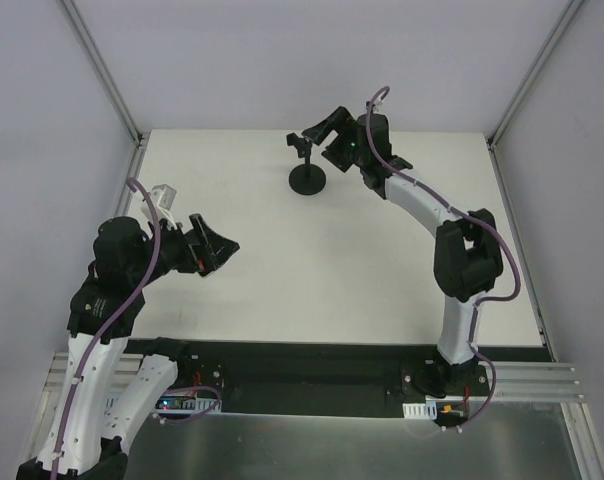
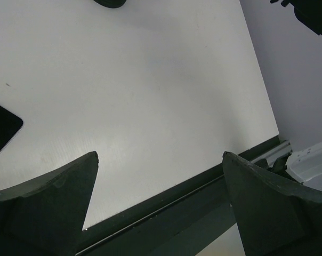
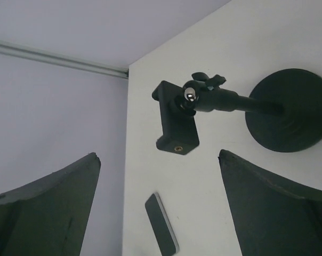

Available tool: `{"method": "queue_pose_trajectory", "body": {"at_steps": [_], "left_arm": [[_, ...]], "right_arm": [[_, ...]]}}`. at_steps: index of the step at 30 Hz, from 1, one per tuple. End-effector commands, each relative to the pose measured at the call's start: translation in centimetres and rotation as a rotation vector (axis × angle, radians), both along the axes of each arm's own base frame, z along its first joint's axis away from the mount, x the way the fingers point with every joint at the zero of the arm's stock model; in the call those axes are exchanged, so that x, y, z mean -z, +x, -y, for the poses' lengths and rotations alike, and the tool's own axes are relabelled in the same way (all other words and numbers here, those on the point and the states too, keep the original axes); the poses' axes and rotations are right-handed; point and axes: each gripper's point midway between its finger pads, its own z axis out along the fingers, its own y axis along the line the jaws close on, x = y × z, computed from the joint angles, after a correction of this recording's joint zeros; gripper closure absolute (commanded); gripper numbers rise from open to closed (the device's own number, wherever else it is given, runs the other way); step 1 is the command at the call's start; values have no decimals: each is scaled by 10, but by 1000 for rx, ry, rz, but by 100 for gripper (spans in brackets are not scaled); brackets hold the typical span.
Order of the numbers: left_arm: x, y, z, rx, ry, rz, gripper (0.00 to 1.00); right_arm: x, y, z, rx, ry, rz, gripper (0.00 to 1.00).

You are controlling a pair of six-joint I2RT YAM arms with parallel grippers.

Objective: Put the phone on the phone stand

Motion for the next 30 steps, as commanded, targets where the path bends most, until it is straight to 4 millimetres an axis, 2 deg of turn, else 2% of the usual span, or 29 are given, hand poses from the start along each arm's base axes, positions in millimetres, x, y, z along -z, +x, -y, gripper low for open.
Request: {"method": "queue_pose_trajectory", "body": {"at_steps": [1,3,4,5,6,13,14,19,22,23,24,25,26,27,28,29,30], "left_arm": [[2,-6,-8,-12,60,13,1],[1,-5,-8,-16,62,13,1],[4,-3,-8,-16,64,-1,1],[3,-2,-8,-16,64,-3,1],[3,-1,-7,-14,63,-8,1],[5,6,-6,-20,59,-37,1],[5,6,-6,-21,57,-41,1],[4,10,-4,-18,52,-53,1],[3,13,-3,-20,47,-60,1],[2,13,-3,-20,46,-58,1],[1,13,-3,-23,42,-56,1],[2,15,-3,-25,40,-57,1],[3,16,-3,-30,41,-59,1],[4,17,-3,-34,37,-65,1],[4,19,-3,-35,37,-68,1],[4,22,-3,-40,36,-66,1],[7,26,-1,-41,34,-83,1]], "right_arm": [[-36,18,-29,12,223,-5,4],[-21,23,-38,9,242,-37,3],[-26,26,-42,6,262,-40,2],[-21,27,-46,-1,263,-51,1],[-11,30,-48,-2,264,-71,4],[6,42,-59,-12,340,-111,25],[3,44,-59,-14,357,-100,33],[13,47,-56,-52,349,-91,50],[16,48,-48,-88,377,-89,80],[3,44,-45,-132,399,-64,92],[-2,40,-42,-152,404,-53,97],[6,32,-38,-164,397,-72,99],[-19,21,-29,-198,409,-28,99],[-24,12,-24,-218,405,-21,99],[-9,-2,-18,-225,393,-63,99],[-32,-20,-7,-258,400,-32,99],[-32,-32,-1,-270,394,-38,99]]}}
